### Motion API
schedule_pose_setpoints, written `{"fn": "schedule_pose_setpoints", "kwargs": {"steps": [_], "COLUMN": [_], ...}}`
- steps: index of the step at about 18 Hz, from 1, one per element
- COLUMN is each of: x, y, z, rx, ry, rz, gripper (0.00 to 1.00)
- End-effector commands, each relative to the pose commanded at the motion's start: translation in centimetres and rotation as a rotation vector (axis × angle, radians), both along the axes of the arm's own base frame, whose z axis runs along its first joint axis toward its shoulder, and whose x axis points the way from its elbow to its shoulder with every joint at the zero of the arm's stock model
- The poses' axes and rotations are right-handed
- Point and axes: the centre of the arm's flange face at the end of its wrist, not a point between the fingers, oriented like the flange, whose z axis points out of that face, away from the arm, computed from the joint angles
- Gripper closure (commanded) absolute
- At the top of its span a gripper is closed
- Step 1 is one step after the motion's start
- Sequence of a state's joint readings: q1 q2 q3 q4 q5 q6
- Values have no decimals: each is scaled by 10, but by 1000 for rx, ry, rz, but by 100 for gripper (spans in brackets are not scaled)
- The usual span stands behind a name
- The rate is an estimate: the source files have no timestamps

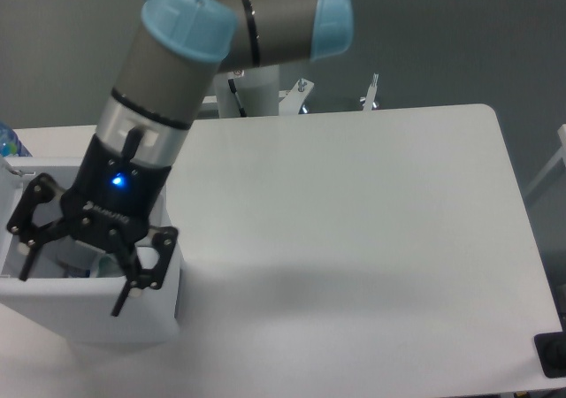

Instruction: Place the trash in the trash can

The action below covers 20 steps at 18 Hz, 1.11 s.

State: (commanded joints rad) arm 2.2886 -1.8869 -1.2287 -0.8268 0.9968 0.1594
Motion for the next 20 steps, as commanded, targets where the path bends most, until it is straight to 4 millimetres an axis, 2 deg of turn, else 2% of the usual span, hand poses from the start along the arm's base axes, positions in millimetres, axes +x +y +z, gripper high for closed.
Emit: {"fn": "schedule_pose_setpoints", "kwargs": {"steps": [4, 7, 10, 15, 18, 20], "x": [-33, -65, -91, -109, -127, -129], "y": [-31, -54, -76, -108, -130, -131], "z": [13, 14, 11, -11, -11, -12], "rx": [-118, -188, -279, -489, -551, -558], "ry": [256, 342, 464, 610, 635, 641], "rz": [142, 229, 227, 124, 69, 59], "gripper": [0, 0, 0, 0, 0, 0]}}
